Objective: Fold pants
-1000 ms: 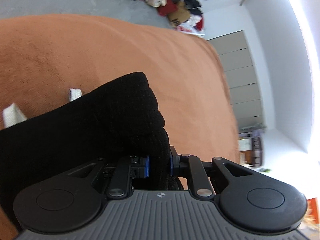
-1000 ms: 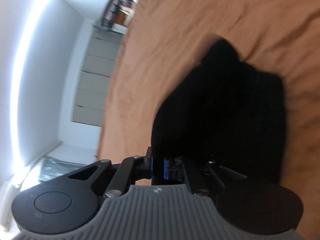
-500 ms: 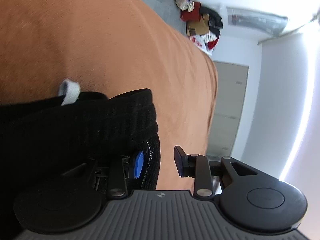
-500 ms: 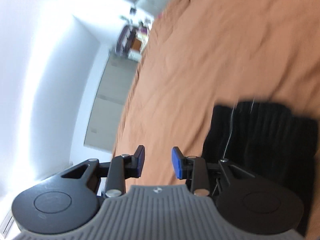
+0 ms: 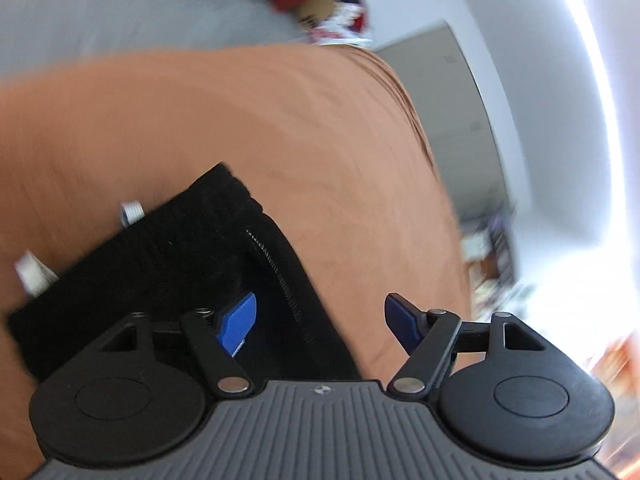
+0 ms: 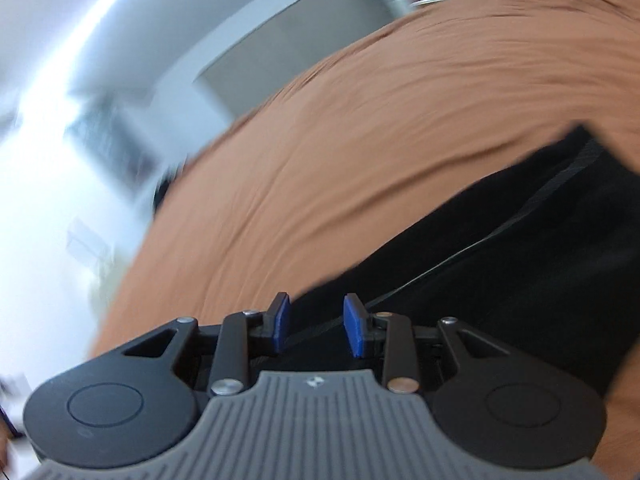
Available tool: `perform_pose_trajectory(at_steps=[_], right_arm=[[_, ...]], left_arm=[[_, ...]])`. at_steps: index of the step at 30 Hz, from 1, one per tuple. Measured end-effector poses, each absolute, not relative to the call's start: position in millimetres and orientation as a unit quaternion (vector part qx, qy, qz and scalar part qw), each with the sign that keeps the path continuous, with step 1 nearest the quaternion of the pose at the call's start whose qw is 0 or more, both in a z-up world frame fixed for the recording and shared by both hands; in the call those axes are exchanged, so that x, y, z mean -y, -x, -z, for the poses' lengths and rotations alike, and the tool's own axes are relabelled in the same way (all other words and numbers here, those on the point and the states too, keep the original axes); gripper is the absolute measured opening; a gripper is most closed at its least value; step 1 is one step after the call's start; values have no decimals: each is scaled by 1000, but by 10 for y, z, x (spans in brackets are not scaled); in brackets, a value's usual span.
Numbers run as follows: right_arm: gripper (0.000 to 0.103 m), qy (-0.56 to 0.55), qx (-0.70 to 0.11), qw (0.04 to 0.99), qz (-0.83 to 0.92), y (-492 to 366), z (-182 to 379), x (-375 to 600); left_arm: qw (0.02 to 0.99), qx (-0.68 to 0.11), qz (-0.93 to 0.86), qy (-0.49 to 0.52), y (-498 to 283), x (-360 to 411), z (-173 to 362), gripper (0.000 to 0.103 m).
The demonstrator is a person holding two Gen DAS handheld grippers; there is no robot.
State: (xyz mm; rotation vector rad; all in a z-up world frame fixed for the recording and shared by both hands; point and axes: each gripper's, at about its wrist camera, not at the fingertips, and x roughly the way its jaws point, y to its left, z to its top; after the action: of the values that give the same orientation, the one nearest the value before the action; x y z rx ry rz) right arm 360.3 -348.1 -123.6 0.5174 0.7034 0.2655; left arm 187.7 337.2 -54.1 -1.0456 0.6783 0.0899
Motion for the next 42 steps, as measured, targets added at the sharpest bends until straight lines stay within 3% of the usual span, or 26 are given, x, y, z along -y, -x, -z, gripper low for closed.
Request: perform_pose_trajectory(at_steps=[4,8,17,19,25,29,32,33,36,40,42], right_arm=[[29,-103,-360,908,-188,-3586,1280,2400],[29,7,-354,899,-258,-3426,1307,1249],[29,53,-413,863,-287,-3734,1419,-341],[23,29,-414,874,-253,-3982,1443,-422],[20,-72,-389,898,-192,-4487,1306,-94],[21,-134,-346,898,-237,-4165,1082,379],[30,-169,-313,894,-274,-3685,964,855],[31,-181,-306,890,-285,-3490,948,1004],[33,-199,-294,891,-285,-2890,965,1519],[34,-185,-289,914,-217,-2494,982,2191],[34,-205,-289,916,-185,-2369,994,2546]], left_arm=[[883,-358,-75,293,-1663,-2858,393,83],[912,-349,-127,176,-1524,-2574,376,82],[898,-367,-161,181,-1252,-2569,516,81],[893,-377,-157,191,-1238,-2637,631,81],[866,-362,-114,326,-1108,-2958,815,84],[815,-325,-84,473,-1165,-3240,1184,86],[786,-288,-79,541,-1274,-3391,1415,87],[783,-273,-76,555,-1295,-3419,1451,70],[800,-262,-92,531,-1359,-3383,1309,47],[835,-192,-91,508,-1287,-3318,888,40],[834,-233,-126,484,-1451,-3283,912,44]])
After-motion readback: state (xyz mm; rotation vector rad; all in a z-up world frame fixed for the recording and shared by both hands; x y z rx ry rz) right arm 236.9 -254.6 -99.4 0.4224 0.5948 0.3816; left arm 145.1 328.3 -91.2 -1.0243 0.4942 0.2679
